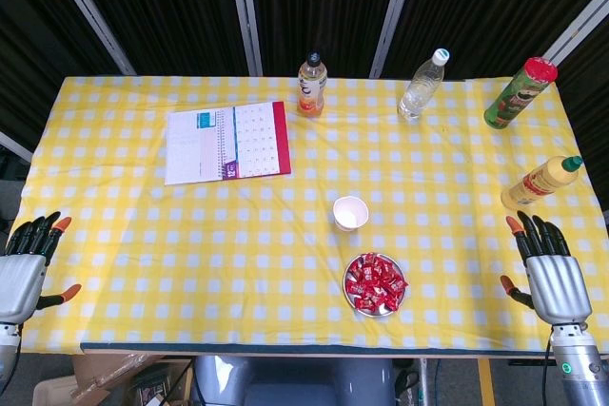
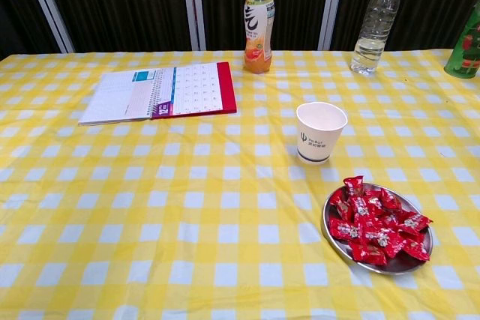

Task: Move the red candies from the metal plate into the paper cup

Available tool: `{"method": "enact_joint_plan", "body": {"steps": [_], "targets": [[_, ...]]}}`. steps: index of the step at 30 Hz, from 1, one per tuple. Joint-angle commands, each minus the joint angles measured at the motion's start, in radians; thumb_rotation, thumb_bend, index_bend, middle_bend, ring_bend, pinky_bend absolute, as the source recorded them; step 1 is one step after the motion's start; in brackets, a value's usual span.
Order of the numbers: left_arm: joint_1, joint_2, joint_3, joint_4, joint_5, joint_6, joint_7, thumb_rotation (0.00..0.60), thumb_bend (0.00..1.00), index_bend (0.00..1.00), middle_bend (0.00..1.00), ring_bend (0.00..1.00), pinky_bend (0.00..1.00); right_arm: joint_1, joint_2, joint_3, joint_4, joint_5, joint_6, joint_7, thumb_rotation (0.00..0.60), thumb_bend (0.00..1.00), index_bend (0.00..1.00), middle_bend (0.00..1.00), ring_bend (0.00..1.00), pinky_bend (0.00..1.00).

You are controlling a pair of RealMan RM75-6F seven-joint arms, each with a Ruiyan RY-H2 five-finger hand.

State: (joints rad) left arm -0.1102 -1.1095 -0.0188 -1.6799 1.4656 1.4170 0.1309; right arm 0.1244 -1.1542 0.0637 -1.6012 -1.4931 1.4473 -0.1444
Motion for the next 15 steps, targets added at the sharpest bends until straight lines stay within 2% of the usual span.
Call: {"method": "enact_joint_plan", "body": {"steps": [1,9,15], "targets": [[-0.003,-0.001,0.001,0.005,0.004,-0.002,0.0,0.6,0.0,0.0,0.0,0.0,0.0,-0.001,0.002,-0.002,0.001,-0.003,-0.002,0.012,0.6,0.31,0.0,0.06,0.0,0.09],[-0.015,-0.006,-0.004,0.008,-0.019,-0.031,0.003,0.6,0.0,0.0,0.0,0.0,0.0,0.013,0.003,0.005,-0.003,0.019,-0.035,0.027,0.6,0.31,0.0,0.06,0.0,0.09],[-0.019,0.005,0.001,0.003,-0.005,-0.034,-0.005,0.6,0.0,0.0,0.0,0.0,0.0,0.008,0.002,-0.003,-0.017,0.001,-0.022,0.018,0.6,0.31,0.0,0.06,0.0,0.09]]}}
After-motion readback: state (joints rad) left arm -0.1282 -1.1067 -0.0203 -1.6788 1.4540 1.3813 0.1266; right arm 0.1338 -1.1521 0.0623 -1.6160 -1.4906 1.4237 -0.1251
